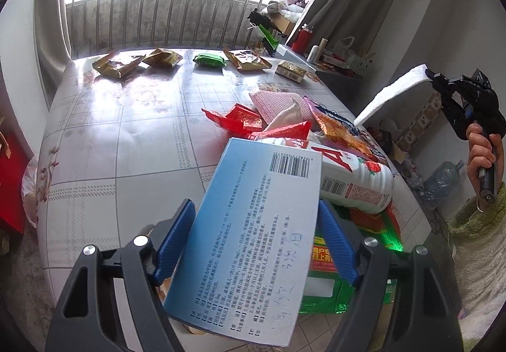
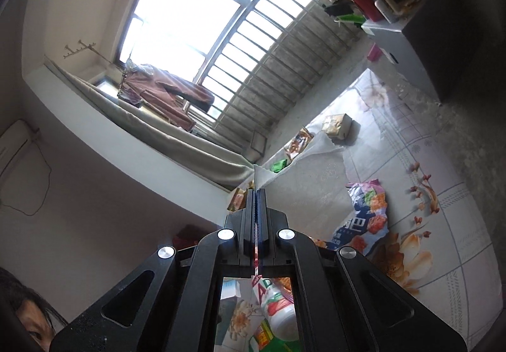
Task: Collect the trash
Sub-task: 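Grasp the blue-white box with the left tool while the right tool grasps the white tissue, then carry box and tissue to the blue wastebasket and release both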
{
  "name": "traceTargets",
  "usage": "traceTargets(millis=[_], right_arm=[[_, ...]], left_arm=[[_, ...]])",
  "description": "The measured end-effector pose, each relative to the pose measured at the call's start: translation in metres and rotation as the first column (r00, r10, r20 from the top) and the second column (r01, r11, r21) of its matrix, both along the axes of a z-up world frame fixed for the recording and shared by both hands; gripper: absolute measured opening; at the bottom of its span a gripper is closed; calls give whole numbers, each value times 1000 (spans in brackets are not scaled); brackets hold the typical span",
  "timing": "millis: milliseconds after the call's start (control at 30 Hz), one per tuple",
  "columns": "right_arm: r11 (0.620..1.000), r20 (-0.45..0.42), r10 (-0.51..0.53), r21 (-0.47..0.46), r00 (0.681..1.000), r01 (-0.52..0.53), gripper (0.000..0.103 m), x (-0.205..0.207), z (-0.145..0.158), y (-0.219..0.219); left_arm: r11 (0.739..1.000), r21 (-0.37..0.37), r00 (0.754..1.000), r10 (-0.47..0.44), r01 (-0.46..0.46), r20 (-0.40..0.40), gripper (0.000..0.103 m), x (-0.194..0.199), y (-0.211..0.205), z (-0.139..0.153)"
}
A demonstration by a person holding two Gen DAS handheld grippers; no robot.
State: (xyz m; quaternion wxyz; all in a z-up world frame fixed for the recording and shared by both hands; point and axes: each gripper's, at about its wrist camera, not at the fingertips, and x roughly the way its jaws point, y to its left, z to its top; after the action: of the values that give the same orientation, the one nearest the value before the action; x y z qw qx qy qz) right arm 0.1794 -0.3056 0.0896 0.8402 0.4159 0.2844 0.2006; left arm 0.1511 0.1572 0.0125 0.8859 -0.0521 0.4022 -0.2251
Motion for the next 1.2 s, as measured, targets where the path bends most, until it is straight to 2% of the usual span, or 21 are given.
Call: traceTargets(millis=[167, 300, 567, 800, 1000, 1200], right_arm=[[1000, 76, 8, -16, 997, -7, 0, -23, 24, -2], [999, 104, -14, -27, 995, 17, 0, -40, 29, -12], [990, 130, -137, -27, 982, 142, 0, -91, 29, -56], [959, 111, -281, 0, 953, 283, 0, -151, 12, -104], [913, 66, -408, 38, 911, 406, 0, -201, -15, -138], [860, 25, -507, 75, 861, 505, 0, -241, -39, -164]], left_arm=[[1000, -26, 999, -3, 4, 38, 76, -7, -5, 19], [999, -48, 997, -14, 17, 71, 76, -13, -13, 35], [991, -103, 989, -67, 80, 131, 76, -25, -49, 71], [974, -105, 973, -187, 201, 134, 76, -30, -115, 84], [940, -136, 948, -301, 314, 108, 76, -37, -185, 87], [883, -123, 890, -444, 454, 100, 76, -47, -271, 86]])
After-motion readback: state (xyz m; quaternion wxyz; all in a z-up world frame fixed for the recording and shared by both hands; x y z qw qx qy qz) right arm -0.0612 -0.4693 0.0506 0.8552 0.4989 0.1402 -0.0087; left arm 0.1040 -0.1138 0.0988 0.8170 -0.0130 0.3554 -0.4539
